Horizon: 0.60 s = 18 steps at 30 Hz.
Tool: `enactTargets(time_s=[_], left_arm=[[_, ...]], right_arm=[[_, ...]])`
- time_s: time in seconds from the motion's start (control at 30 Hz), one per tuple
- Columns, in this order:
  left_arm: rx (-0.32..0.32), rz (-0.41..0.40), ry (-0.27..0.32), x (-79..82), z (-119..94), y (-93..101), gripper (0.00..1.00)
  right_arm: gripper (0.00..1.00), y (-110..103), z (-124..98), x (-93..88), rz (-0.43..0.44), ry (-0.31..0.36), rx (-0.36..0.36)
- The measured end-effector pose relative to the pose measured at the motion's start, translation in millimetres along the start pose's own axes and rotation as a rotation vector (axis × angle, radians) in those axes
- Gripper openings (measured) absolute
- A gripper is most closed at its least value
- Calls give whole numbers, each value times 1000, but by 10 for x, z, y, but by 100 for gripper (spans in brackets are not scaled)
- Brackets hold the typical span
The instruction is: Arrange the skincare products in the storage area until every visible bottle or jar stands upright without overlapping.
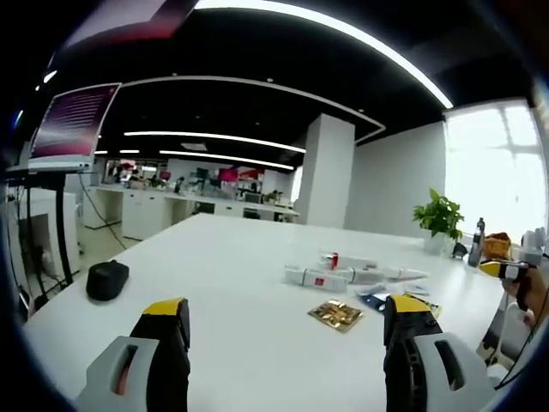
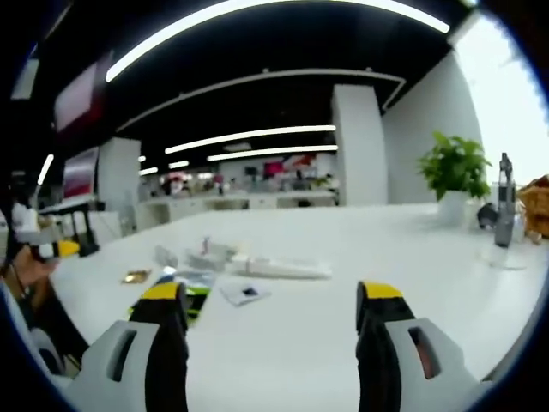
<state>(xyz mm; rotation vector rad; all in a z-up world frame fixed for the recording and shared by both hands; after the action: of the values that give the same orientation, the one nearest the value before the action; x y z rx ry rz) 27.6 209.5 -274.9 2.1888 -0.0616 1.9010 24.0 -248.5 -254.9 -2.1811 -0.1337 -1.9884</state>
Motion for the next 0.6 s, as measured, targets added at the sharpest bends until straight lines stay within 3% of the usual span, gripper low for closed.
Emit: enactTargets(time_s=[0.6], left_arm=[[-12, -3, -4, -23, -25, 64, 96]], right_arm=[[76, -30, 31, 37, -14, 25, 33]])
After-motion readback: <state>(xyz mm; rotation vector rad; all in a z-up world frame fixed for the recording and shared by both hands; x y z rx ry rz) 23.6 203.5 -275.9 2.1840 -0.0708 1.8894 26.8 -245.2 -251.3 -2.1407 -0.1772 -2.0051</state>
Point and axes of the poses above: the point that each gripper's makers call its tool centre point, and the gripper's own axes: z roughly forward along the fingers, y roughly to its right, x roughly out of its top, the point moved 7 cm from there along -z, roughly backward along the fingers, and after that the axes turned 4 degrees about z, right-handed, at the moved point
